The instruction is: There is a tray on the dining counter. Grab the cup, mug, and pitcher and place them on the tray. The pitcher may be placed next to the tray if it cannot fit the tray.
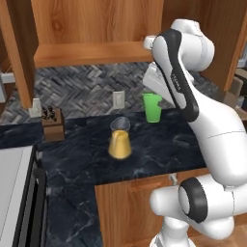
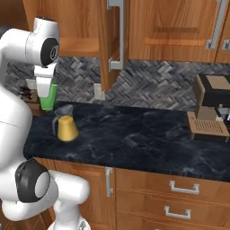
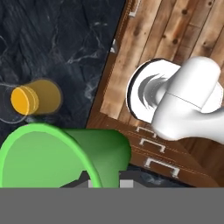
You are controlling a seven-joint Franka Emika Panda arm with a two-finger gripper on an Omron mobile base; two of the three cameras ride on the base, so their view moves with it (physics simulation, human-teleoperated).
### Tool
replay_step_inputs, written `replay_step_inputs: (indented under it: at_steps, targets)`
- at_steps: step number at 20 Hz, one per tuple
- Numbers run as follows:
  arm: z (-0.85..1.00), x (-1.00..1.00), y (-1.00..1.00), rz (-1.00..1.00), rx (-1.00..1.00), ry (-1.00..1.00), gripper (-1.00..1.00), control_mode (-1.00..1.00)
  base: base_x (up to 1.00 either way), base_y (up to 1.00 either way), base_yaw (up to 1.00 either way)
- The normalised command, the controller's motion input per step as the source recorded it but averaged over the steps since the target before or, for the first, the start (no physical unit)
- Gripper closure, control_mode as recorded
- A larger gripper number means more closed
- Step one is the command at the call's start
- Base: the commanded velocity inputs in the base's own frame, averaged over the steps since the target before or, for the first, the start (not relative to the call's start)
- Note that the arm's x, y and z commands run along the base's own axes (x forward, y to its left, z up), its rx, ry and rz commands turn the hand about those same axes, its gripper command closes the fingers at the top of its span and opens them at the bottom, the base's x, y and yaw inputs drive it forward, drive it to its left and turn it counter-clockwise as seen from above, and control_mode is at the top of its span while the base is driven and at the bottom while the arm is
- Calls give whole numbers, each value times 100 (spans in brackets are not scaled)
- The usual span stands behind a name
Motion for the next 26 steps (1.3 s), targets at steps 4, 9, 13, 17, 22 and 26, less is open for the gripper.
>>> replay_step_inputs:
  at_steps: [4,9,13,17,22,26]
  targets:
    - [0,0,0,0,0,0,100,100,-1,-47,0]
    - [0,0,0,0,0,0,100,100,4,-32,12]
    - [0,0,0,0,0,0,100,100,-6,-15,11]
    - [0,0,0,0,0,0,100,100,-25,-45,30]
    - [0,0,0,0,0,0,100,100,-66,-51,41]
    - [0,0,0,0,0,0,100,100,-69,-42,47]
